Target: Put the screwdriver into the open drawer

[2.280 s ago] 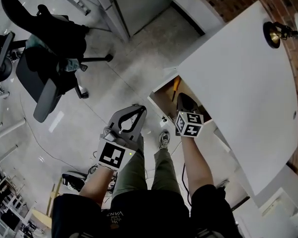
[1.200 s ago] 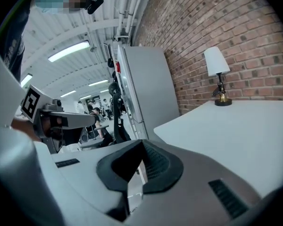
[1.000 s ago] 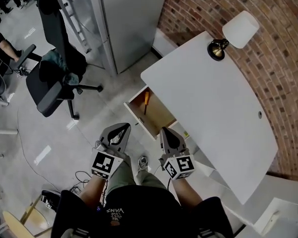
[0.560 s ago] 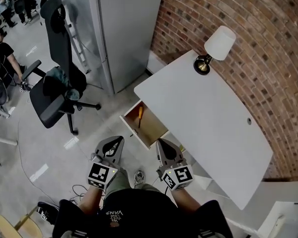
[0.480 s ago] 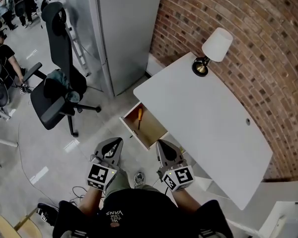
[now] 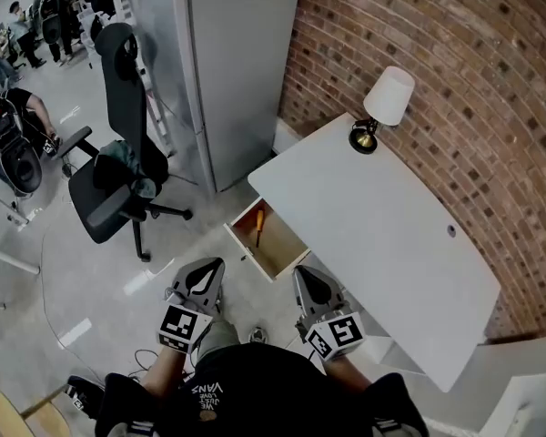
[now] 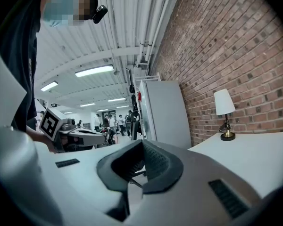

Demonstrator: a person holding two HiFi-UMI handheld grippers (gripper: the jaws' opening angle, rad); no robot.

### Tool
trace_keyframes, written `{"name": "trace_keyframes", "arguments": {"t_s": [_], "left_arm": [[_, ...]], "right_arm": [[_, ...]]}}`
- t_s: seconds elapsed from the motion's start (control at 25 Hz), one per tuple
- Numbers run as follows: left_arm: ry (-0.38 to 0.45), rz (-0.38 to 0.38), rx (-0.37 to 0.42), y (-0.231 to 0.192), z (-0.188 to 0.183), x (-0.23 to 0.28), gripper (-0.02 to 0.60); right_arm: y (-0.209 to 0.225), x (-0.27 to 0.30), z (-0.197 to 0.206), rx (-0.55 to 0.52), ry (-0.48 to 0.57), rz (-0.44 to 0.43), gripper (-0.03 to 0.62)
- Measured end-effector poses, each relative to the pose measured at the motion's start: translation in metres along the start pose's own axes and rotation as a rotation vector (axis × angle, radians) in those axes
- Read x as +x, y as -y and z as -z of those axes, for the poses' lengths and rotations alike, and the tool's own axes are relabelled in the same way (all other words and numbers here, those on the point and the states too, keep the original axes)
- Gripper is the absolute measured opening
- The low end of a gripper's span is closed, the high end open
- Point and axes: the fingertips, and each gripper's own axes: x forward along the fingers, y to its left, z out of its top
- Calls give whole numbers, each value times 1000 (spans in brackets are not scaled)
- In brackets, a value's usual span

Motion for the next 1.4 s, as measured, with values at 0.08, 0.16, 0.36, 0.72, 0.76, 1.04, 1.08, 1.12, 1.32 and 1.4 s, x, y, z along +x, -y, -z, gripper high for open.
{"name": "trace_keyframes", "arguments": {"t_s": [0.08,0.16,0.36,0.72,0.76,1.04,1.08,1.12,1.32,1.4], "left_arm": [[7,-8,-8,3,-2,-5,6],[11,-9,-11,7,-4,-9,6],[10,-15,-2,13,-4,-16,6],[18,-37,1,17,-8,-19,6],[18,-38,1,17,-8,-19,6],[16,-53,-6,19,-6,-21,6],[17,-54,-6,19,-6,-21,7],[18,-56,-4,19,-6,-21,6],[19,-67,-9,19,-4,-21,6],[19,-69,-11,17,-3,-22,6]], "right_arm": [[-5,-5,-5,-19,2,-16,0],[-10,-8,-9,-35,5,-29,0],[-16,-10,-13,-42,14,-52,0],[-22,-9,-14,-59,13,-79,-2],[-22,-9,-13,-59,13,-79,-2],[-23,-10,-13,-58,9,-86,-2],[-23,-9,-13,-58,8,-87,-2],[-23,-9,-13,-59,8,-88,-2],[-23,-8,-11,-64,6,-98,-2],[-25,-7,-10,-64,6,-98,-2]]}}
